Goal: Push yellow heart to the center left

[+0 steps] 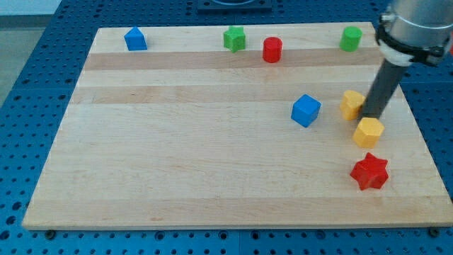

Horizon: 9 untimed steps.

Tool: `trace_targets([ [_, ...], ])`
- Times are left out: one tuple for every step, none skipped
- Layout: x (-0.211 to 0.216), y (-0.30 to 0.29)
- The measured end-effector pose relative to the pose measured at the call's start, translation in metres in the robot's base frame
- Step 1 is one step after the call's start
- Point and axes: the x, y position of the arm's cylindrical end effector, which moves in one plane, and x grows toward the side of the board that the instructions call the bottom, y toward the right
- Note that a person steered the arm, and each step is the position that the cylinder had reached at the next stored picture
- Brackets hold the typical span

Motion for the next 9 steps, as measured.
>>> trace_targets([
  [-0.007,-0.016],
  [-0.025,-0.017],
  [-0.052,-0.017],
  [-0.079,-0.017],
  [-0.103,-0.023],
  [-0.105,-0.043],
  [-0.1,-0.045],
  [-0.091,-0.047],
  [-0.083,-0.048],
])
